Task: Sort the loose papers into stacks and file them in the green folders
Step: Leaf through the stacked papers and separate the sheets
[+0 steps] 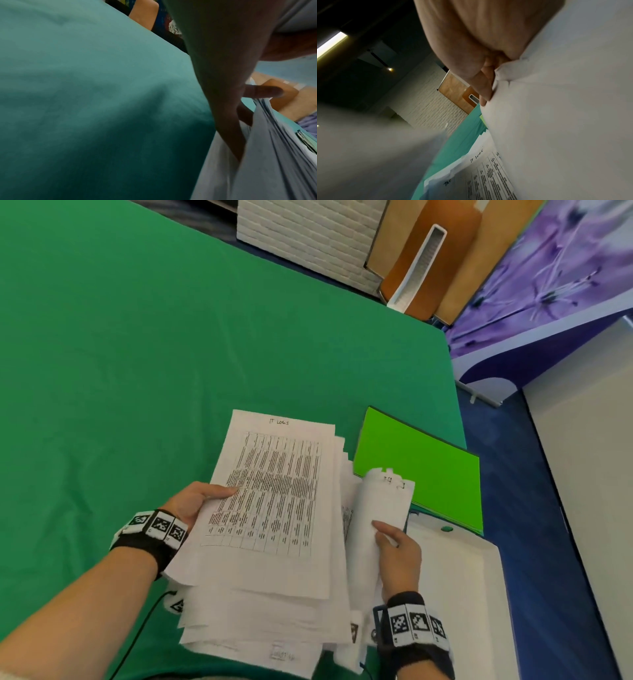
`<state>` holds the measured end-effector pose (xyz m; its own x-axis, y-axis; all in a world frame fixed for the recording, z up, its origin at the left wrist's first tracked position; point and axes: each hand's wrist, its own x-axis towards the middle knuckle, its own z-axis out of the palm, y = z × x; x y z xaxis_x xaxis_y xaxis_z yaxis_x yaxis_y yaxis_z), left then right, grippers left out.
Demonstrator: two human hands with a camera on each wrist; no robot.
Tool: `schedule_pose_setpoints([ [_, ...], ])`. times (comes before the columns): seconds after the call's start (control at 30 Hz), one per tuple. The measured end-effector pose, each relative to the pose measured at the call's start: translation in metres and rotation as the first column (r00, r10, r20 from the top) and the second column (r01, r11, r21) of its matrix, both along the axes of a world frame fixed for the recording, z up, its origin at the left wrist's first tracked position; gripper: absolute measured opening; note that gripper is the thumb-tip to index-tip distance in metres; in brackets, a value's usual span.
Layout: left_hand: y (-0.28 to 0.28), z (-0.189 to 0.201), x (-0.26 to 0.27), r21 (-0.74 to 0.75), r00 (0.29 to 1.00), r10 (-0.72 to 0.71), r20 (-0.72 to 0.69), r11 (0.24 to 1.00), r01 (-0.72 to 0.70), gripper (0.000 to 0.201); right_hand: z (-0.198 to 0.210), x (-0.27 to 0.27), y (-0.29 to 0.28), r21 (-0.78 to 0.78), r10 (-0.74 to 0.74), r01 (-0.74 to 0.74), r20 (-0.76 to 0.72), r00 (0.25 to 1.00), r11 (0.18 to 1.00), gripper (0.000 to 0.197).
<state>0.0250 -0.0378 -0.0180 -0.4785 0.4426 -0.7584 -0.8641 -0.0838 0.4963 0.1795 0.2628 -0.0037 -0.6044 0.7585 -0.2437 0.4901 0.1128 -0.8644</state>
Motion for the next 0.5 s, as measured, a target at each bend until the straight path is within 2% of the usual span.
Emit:
schedule_pose_setpoints([
  [0.1,0.001,-0.001,-0.001,-0.081,0.992,-0.106,-0.062,0.992,0.1,0.042,0.001,0.001,0.004,-0.004,-0.02,0.02,-0.026,0.999,1.0,0.03],
  [0.17,0.009,0.001,-0.002,-0.222,0.957,-0.225,-0.182,0.958,0.183,0.046,0.001,0.003,0.007,0.002,-0.027,0.027,-0.016,1.0,1.0,0.029],
  [0.27,0.021,0.009,0.0,-0.436,0.886,-0.337,-0.319,0.882,0.178,0.021,0.007,0.004,0.01,0.073,-0.032,0.031,0.014,0.999,0.997,0.027],
  [0.37,0.027,0.012,0.001,-0.485,0.848,-0.386,-0.364,0.855,0.181,0.011,0.022,0.005,0.011,0.204,-0.013,-0.004,0.084,0.996,0.979,0.024],
  [0.5,0.031,0.018,0.008,-0.48,0.821,-0.411,-0.396,0.855,0.197,0.013,0.026,0.005,0.01,0.281,0.006,-0.036,0.107,0.994,0.959,0.025],
])
